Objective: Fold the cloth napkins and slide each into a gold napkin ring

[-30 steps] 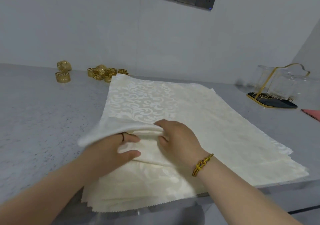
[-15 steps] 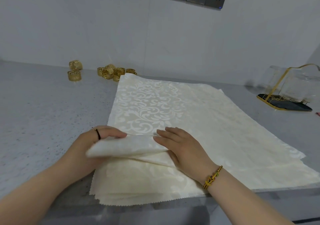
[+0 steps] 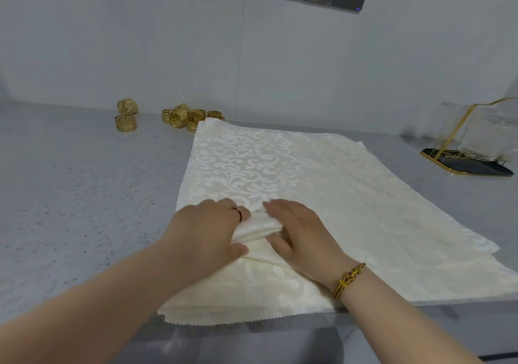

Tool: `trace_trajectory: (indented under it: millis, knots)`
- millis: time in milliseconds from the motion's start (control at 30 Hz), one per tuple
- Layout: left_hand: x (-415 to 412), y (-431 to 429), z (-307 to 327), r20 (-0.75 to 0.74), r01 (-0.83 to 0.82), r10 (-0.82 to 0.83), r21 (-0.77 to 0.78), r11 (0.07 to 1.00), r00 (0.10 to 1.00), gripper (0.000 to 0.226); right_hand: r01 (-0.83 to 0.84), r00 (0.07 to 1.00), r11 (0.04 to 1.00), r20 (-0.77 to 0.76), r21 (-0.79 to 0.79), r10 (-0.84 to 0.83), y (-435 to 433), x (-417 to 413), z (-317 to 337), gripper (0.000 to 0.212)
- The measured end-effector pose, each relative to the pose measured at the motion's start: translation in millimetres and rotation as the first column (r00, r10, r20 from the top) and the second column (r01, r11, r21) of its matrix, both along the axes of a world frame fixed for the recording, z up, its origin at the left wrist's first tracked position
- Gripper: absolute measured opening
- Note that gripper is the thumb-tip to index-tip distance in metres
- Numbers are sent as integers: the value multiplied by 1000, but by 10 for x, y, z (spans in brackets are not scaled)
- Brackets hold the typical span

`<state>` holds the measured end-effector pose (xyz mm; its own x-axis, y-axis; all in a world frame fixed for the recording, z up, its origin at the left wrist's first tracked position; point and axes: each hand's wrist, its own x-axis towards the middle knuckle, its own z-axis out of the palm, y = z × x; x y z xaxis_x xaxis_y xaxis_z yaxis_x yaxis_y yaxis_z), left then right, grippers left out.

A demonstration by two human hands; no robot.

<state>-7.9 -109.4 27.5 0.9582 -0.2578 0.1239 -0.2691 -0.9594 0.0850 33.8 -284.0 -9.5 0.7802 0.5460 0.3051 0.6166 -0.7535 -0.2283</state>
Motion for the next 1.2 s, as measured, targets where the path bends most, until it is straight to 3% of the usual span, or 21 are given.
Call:
trace_trajectory:
  millis: [67, 167, 267, 400, 533, 600, 667, 733, 800, 867, 967, 1033, 1100, 1133, 1200]
  knots:
    - [-38, -1, -120, 139, 9, -24, 107, 994, 990, 48, 156, 977, 980, -164, 126, -134, -85, -32, 29, 58]
    - [-77, 130, -306, 349, 143, -152, 49, 988, 925, 31, 324, 925, 937, -252, 133, -284, -233, -59, 40, 54]
    - [-50, 240, -484, 409, 214, -240, 109, 971, 880, 31, 291, 916, 948, -325, 130, -236, -268, -54, 37, 31]
    - [-81, 270, -458, 453, 181, -231, 151, 972, 861, 69, 283, 868, 882, -492, 376, -69, -244, 0, 72, 26]
    - [-123, 338, -483, 539, 246, -287, 148, 958, 792, 43, 363, 815, 872, -566, 328, -126, -299, 118, 115, 25]
    - [-132, 361, -498, 539, 255, -284, 129, 958, 793, 37, 348, 817, 905, -553, 245, -164, -313, 139, 122, 27]
    - [-134, 382, -512, 508, 249, -282, 134, 959, 814, 43, 317, 825, 938, -529, 139, -200, -292, 126, 157, 24]
    - [-112, 389, -537, 495, 242, -269, 120, 963, 826, 59, 273, 888, 962, -389, 22, -244, -280, 126, 211, 29]
    - [-94, 389, -563, 476, 231, -257, 113, 966, 841, 74, 189, 976, 976, -131, 105, -175, -224, 101, 285, 36]
    - [-77, 388, -593, 471, 220, -243, 104, 970, 848, 75, -34, 999, 984, 12, 172, 33, -87, 37, 349, 39]
    - [-64, 412, -608, 468, 232, -246, 88, 969, 849, 73, -256, 964, 967, -73, 4, 256, 73, -4, 196, 52]
    - [-89, 446, -599, 458, 236, -214, 10, 972, 863, 72, -252, 958, 968, -143, -6, 249, 140, 3, 103, 53]
    - [-141, 504, -543, 440, 231, -133, -177, 957, 888, 72, -199, 960, 978, -191, 56, 207, 169, 13, 20, 55]
    - [-172, 537, -491, 443, 215, -67, -293, 931, 894, 71, -186, 964, 981, -183, 53, 193, 175, 16, -14, 59]
    - [-238, 554, -361, 420, 147, 26, -375, 915, 907, 66, -189, 969, 982, -161, 16, 189, 180, 18, -72, 71]
